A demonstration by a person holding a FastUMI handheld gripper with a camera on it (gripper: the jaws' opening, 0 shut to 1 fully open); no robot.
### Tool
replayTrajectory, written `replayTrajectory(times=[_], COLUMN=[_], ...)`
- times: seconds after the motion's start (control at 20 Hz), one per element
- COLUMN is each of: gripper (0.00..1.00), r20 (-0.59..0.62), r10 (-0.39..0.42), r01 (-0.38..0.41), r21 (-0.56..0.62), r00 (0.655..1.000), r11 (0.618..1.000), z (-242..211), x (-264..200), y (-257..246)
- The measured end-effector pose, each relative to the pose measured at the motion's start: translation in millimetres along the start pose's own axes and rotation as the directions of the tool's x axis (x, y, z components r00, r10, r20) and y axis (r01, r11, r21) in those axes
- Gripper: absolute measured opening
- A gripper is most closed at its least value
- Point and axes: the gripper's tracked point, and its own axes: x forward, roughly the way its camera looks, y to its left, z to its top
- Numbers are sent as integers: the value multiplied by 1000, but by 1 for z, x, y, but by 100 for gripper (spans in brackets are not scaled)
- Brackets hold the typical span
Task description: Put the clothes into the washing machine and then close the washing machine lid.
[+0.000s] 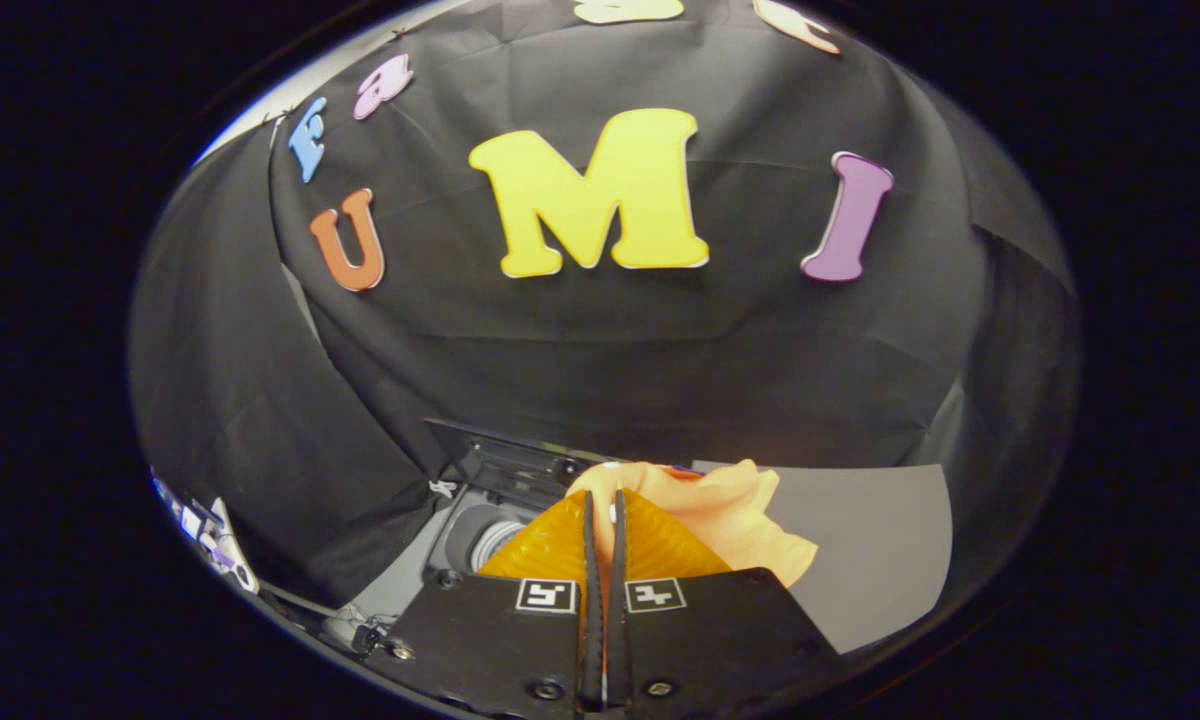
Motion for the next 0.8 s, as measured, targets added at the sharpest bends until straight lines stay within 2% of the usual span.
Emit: replayTrajectory(times=[0.45, 0.8], gripper=[5, 5], r20=[-42, -91], r10=[97, 129], r01=[-99, -134], r21=[-46, -53], r00=[994, 987], r11=[994, 989], z=[-8, -31], x=[35, 67], y=[79, 113])
